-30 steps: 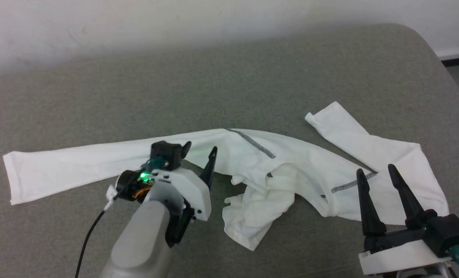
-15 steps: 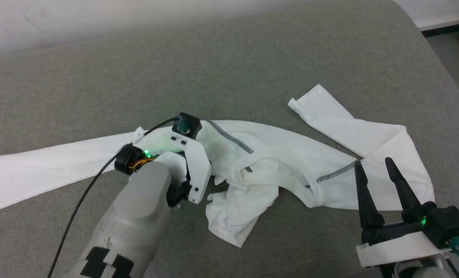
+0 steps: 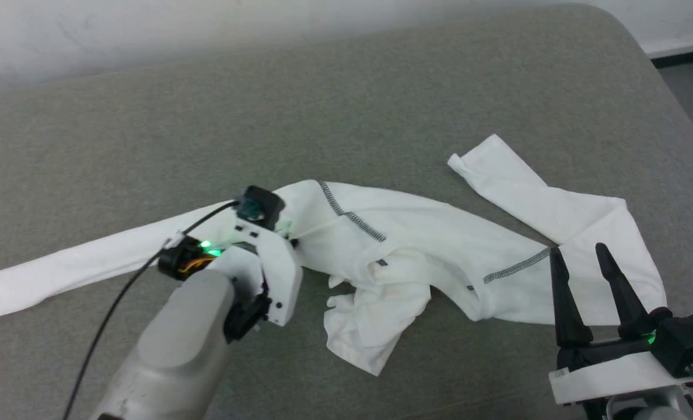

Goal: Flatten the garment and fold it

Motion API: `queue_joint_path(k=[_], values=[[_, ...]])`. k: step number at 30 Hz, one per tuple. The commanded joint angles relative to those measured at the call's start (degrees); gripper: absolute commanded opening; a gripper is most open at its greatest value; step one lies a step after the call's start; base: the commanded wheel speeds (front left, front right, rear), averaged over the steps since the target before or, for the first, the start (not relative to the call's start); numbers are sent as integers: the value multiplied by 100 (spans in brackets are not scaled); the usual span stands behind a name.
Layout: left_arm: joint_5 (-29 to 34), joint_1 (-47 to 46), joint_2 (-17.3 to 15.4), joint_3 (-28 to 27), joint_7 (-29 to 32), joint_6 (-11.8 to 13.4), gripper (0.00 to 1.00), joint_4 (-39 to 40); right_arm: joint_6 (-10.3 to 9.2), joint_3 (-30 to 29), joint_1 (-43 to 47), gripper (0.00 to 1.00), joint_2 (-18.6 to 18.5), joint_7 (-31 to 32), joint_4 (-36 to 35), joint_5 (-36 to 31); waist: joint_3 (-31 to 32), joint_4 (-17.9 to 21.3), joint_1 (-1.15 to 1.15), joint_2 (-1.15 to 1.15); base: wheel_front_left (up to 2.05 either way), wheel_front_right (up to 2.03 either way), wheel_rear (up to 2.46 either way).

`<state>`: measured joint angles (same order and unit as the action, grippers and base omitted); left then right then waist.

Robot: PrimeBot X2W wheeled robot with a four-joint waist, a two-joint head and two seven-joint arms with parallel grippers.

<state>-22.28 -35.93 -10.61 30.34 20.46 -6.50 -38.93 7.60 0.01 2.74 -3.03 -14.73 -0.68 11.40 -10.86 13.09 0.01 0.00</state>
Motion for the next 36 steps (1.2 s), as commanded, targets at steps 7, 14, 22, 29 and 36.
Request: queue_joint_path(k=[7,14,22,29,36], values=[[-176,1030,-826,-461,51,570,0,1808,-11,-29,125,100,15,-26,19,-15,262,-487,-1,0,0,0,0],[-608,2726,-1344,-1131,471,1483,0,3543,-11,-10,175,100,15,-1,42,-46,313,-608,-1,0,0,0,0],[-882,3407,-821,-1433,-556,1784,100,3082,-11,90,103,100,15,75,104,-94,328,-642,-1,0,0,0,0],[-820,3304,-345,-1509,-2294,1473,100,2626,-11,127,188,100,15,162,140,-205,556,-621,-1,0,0,0,0],[-304,3435,-111,-1632,-3523,1419,100,2642,-11,304,356,100,15,414,127,-384,833,-657,-1,0,0,0,0]])
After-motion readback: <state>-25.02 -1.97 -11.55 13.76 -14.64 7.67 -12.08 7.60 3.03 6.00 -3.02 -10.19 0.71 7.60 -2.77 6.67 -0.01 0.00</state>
